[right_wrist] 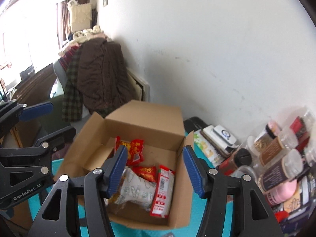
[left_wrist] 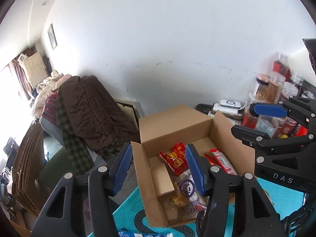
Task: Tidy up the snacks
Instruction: 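Open both tools to release the snacks and withdraw from the box, then move both tools toward the green-brown bag and blue tube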
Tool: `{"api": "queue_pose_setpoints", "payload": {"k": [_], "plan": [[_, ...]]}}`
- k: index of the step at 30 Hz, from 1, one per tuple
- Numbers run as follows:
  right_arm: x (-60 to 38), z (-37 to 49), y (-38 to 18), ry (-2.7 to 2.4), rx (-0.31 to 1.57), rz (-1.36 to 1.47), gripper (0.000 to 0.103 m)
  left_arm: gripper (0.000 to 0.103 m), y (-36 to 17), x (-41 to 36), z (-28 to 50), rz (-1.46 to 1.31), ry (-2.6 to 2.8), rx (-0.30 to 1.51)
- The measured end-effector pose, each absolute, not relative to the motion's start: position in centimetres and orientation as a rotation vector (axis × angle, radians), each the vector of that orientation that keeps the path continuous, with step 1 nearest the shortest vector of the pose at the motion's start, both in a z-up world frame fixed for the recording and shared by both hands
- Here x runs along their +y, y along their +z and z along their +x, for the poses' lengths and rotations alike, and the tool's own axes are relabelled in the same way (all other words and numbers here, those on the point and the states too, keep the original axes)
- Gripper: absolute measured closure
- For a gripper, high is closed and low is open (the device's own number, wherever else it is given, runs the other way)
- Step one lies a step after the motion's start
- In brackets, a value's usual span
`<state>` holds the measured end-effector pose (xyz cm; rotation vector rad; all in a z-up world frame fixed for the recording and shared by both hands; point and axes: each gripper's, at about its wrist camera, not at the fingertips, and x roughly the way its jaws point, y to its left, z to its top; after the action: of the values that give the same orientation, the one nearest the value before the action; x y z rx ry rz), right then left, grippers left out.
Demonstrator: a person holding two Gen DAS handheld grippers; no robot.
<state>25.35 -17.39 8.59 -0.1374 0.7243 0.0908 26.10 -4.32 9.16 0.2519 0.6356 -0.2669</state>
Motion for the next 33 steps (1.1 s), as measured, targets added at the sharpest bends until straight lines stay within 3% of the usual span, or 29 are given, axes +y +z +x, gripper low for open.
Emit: {"api": "queue_pose_setpoints", "payload": {"k": [5,7,8,21,33], "plan": [[-16.9,22.0,11.0,0.091,0.662,-0.141,0.042,0.042,11.3,-3.7,23.0,0.242,-0.27,0.586],[-16.7,20.7,11.7,0.088,0.637,-0.139,0.035,0.024,11.9,-3.3,21.8,0.235,-0.269,0.558],[-16.5,19.9,12.2,0.082,0.621,-0.142,0.034,0.022,12.3,-3.1,21.0,0.231,-0.267,0.534],[-15.0,11.8,13.2,0.034,0.529,-0.188,0.017,0.021,13.7,-1.5,14.3,0.228,-0.312,0.447],[-14.0,5.8,10.5,-0.017,0.468,-0.152,0.016,0.021,11.1,-0.6,9.7,0.219,-0.368,0.44]]}}
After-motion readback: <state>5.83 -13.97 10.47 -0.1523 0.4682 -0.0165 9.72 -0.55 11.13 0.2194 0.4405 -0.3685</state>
